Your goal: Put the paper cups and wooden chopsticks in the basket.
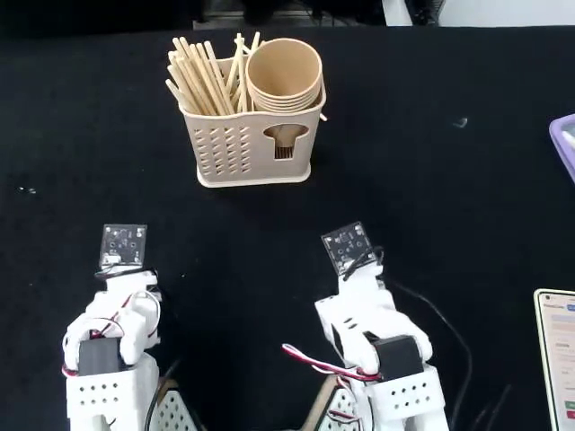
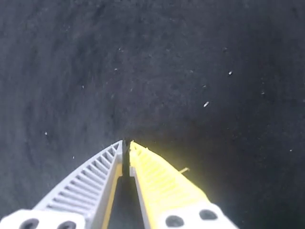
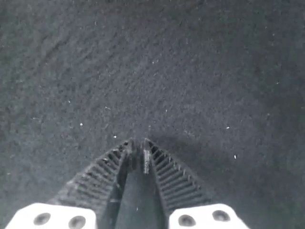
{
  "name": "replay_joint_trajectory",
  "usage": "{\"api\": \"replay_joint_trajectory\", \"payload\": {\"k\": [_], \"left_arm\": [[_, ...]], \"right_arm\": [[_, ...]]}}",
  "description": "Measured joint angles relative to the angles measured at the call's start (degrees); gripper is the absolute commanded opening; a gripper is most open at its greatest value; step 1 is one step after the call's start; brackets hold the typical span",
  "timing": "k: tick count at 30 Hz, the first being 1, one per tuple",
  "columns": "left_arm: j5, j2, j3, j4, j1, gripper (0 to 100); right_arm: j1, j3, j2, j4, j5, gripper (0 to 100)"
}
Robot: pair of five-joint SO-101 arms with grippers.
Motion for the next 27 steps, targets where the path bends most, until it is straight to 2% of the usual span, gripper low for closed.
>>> {"api": "replay_joint_trajectory", "payload": {"k": [7, 13, 27], "left_arm": [[8.79, -0.18, 0.0, 0.35, 0.0, 3], [9.58, -0.18, 0.0, 0.35, 0.0, 3], [9.93, -0.18, 0.0, 0.35, 0.0, 3]], "right_arm": [[0.0, 0.0, 0.0, 0.44, 0.0, 3.1], [4.66, 0.0, 0.0, 0.44, 0.0, 3.2], [5.19, 0.0, 0.0, 0.44, 0.0, 3.1]]}}
